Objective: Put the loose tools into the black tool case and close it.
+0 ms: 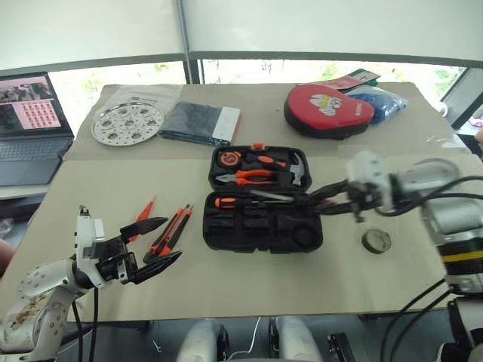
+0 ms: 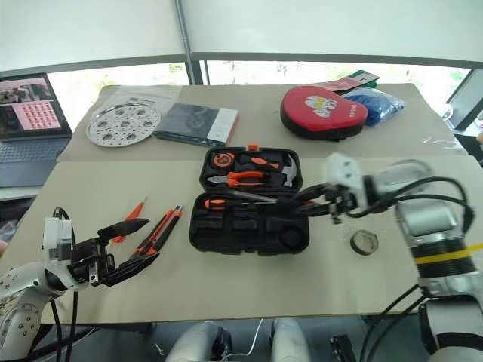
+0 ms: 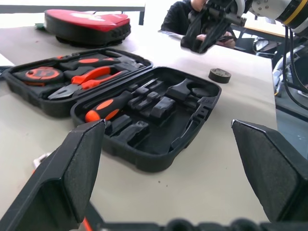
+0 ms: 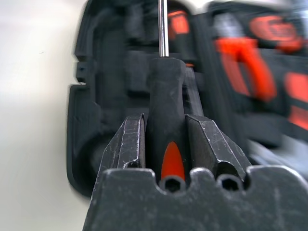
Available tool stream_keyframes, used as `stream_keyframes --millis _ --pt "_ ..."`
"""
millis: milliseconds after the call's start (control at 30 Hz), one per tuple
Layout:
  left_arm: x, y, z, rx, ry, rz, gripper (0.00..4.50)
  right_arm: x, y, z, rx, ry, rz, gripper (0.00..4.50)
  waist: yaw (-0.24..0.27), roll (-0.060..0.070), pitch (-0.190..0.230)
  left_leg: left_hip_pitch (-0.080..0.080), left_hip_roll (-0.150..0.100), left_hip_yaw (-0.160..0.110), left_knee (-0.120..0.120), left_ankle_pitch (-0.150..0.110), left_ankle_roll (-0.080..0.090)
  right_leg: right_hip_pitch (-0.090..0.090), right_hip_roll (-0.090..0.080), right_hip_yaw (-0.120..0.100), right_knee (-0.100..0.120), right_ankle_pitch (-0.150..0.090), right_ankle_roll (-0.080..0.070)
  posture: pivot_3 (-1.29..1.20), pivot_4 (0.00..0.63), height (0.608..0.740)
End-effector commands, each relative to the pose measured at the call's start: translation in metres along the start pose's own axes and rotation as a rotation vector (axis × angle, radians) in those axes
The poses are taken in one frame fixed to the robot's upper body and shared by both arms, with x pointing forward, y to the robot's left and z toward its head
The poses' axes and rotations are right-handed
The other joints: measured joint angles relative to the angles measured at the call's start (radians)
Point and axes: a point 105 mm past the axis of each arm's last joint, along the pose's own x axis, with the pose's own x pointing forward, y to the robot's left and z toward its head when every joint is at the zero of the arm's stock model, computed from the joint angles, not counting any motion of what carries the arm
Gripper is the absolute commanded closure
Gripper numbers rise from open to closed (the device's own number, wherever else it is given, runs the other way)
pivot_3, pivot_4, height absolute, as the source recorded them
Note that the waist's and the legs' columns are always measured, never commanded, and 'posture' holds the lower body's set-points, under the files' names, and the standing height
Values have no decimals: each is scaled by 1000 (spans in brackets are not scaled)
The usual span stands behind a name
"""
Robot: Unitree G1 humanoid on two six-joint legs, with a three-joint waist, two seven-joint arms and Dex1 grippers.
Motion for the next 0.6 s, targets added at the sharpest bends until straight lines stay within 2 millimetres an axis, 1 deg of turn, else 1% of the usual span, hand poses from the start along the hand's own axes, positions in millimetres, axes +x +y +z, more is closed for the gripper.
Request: stream_keyframes --millis 33,100,300,600 --pt "3 0 9 43 -21 -2 0 12 -11 5 -34 43 -55 3534 3 0 0 -2 0 0 1 0 0 -1 0 0 0 0 0 0 150 740" --pt "4 -1 10 45 -24 -2 0 20 -14 0 -42 66 -62 3534 1 0 0 -3 0 0 2 0 0 -2 1 -1 0 0 0 0 150 740" --pt "7 -5 8 39 -23 -7 0 28 -16 -14 -77 126 -32 3534 -4 0 0 -4 0 1 2 0 0 -2 3 -1 -1 0 0 0 150 740" --pt "10 -6 6 39 -18 -10 0 48 -18 -8 -82 115 -11 3534 -19 -1 0 -2 1 1 2 1 0 -1 4 -1 0 0 0 0 150 740"
